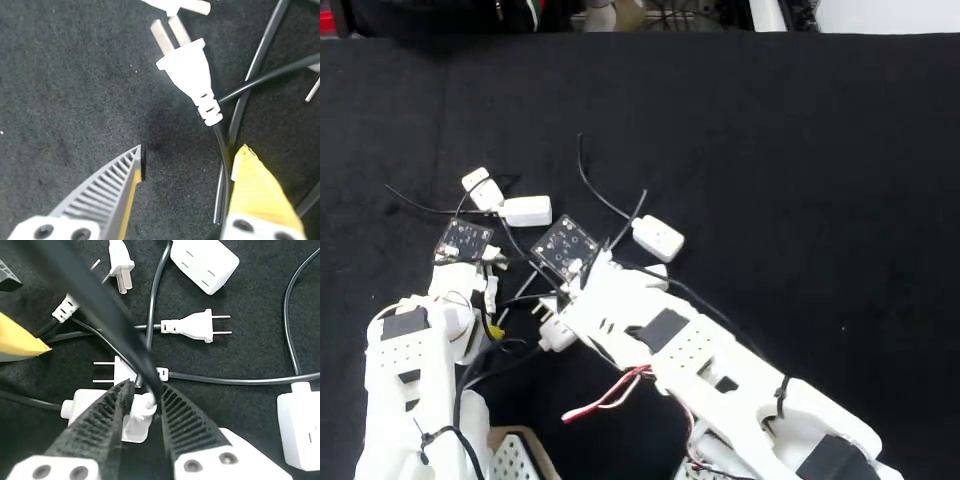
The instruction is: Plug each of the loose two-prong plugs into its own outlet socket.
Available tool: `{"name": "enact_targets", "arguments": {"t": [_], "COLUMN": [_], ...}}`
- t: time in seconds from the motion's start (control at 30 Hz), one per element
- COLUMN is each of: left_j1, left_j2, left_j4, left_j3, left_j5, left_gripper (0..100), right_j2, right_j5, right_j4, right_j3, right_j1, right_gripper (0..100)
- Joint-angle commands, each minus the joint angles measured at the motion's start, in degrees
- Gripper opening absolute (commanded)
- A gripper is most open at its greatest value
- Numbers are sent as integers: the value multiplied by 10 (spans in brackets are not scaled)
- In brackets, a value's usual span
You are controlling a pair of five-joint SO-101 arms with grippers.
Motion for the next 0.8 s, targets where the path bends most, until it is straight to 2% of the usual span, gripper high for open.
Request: {"name": "enact_targets", "arguments": {"t": [0.0, 0.4, 0.77], "left_j1": [-2, -2, -2], "left_j2": [-4, -4, -4], "left_j4": [-6, -6, -5], "left_j3": [-2, -2, -2], "left_j5": [-4, -4, -4], "left_gripper": [285, 285, 285], "right_j2": [6, 6, -16], "right_j5": [-5, -18, -19], "right_j4": [-11, -86, -92], "right_j3": [4, 38, 36], "right_j1": [-6, -6, 3], "right_gripper": [11, 11, 11]}}
